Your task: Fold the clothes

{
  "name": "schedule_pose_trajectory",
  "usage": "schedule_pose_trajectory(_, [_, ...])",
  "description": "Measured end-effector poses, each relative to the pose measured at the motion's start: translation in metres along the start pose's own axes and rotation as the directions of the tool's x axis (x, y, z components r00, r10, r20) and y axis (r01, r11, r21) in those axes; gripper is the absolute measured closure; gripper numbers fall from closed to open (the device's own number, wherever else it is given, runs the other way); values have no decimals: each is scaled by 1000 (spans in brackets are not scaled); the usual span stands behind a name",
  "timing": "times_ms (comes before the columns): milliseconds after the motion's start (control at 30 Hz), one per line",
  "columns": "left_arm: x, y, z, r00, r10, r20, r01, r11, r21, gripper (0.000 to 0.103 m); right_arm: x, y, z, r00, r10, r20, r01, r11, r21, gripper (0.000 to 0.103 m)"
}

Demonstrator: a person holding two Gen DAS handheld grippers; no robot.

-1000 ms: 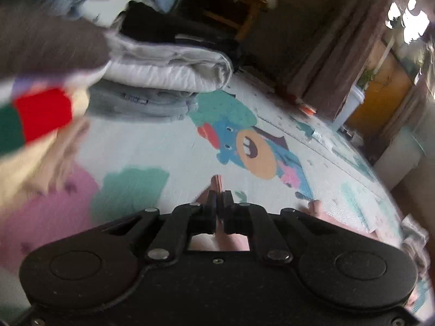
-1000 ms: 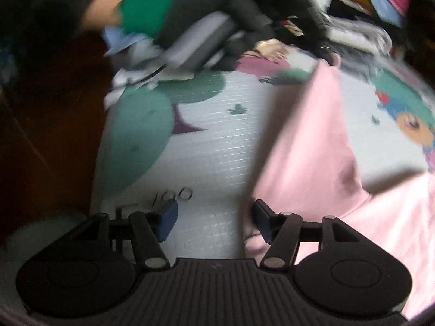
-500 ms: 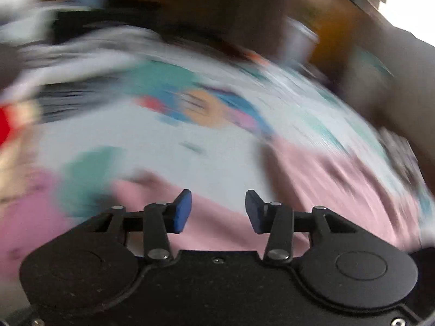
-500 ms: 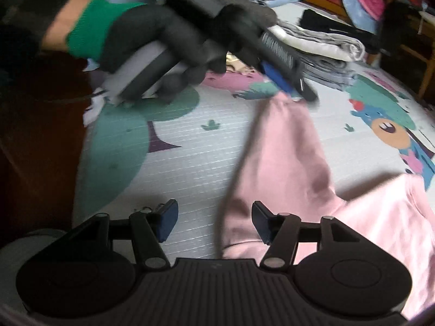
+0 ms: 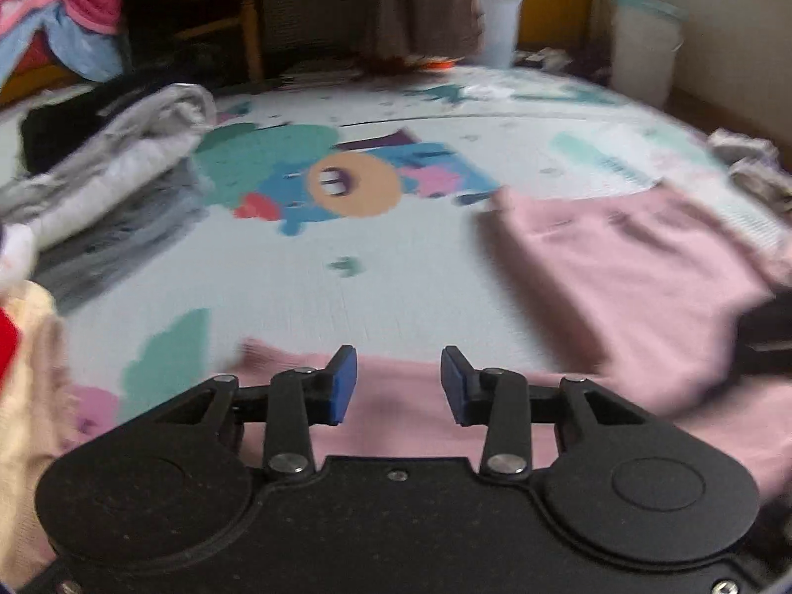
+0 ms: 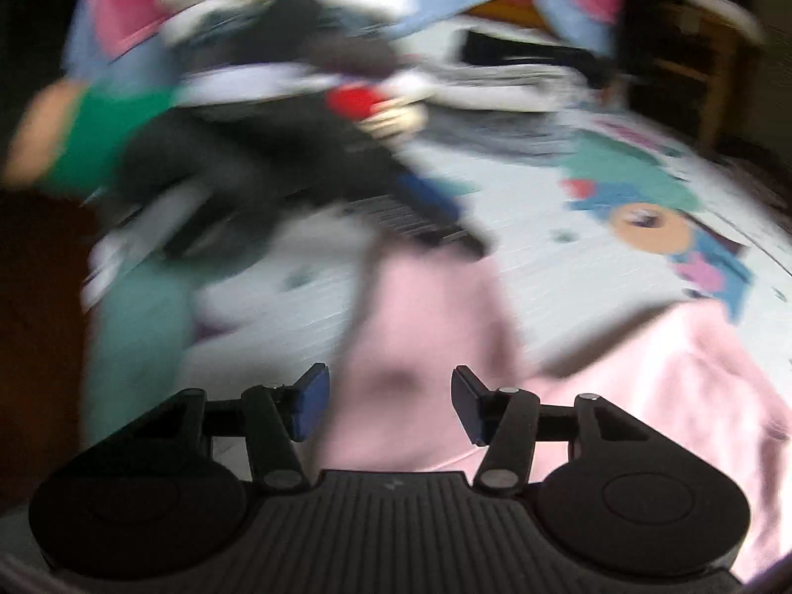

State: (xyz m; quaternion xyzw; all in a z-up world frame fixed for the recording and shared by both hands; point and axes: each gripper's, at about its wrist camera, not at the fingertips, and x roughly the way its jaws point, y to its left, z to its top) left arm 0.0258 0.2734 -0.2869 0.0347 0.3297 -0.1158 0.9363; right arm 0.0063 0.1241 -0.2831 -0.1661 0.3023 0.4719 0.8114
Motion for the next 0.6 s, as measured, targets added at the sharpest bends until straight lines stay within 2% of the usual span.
schedule_pose_trajectory(67, [1, -8, -4, 999, -44, -9, 44, 999, 4, 65, 9, -18, -1, 999, -54, -8, 54, 997, 55, 48])
schedule_pose_trajectory(100, [3, -12, -8, 999, -42, -27, 42, 999, 13, 64, 13, -28, -3, 997, -69, -25, 70, 994, 89, 48])
schedule_pose_trajectory(133, [7, -15, -12, 998, -8, -60, 10, 999, 31, 64, 18, -34, -6, 997, -64, -46, 69, 991, 114, 48])
schedule_pose_trajectory(200, [8, -7, -23, 999, 18, -46, -19, 1000, -9, 62, 21, -33, -13, 997, -60, -39, 63, 996, 62, 46])
schedule_pose_trajectory(233, [7, -1, -23, 999, 27, -46, -29, 998, -58, 69, 20, -31, -13, 997, -62, -40, 64, 997, 39, 46])
schedule_pose_trajectory(267, [5, 3, -21, 998, 37, -52, -41, 996, -82, 69, 20, -32, -10, 997, -57, -52, 59, 997, 42, 47])
schedule_pose_trajectory(300, [2, 1, -16, 998, 43, -52, -46, 997, -63, 69, 18, -32, -7, 997, -57, -51, 59, 998, 39, 49])
schedule_pose_trajectory(367, [-2, -1, -9, 998, 57, -22, -57, 998, -15, 67, 11, -28, -5, 998, -69, 5, 69, 998, 8, 48])
schedule_pose_trajectory(467, [-3, -3, 0, 999, 36, 2, -36, 999, -16, 64, 24, -20, -13, 999, -15, -41, 14, 1000, -12, 44])
schedule_pose_trajectory(500, [-3, -4, 4, 1000, 25, 9, -24, 999, -21, 69, 24, -19, -12, 998, -4, -55, 3, 1000, -22, 44])
schedule_pose_trajectory(533, [-3, -6, 7, 1000, 13, 15, -13, 1000, -26, 69, 23, -18, -9, 998, 3, -65, -5, 1000, -30, 45])
schedule_pose_trajectory(600, [-4, -8, 14, 1000, -9, 29, 10, 999, -36, 69, 16, -22, -7, 999, -32, -40, 31, 999, -23, 46])
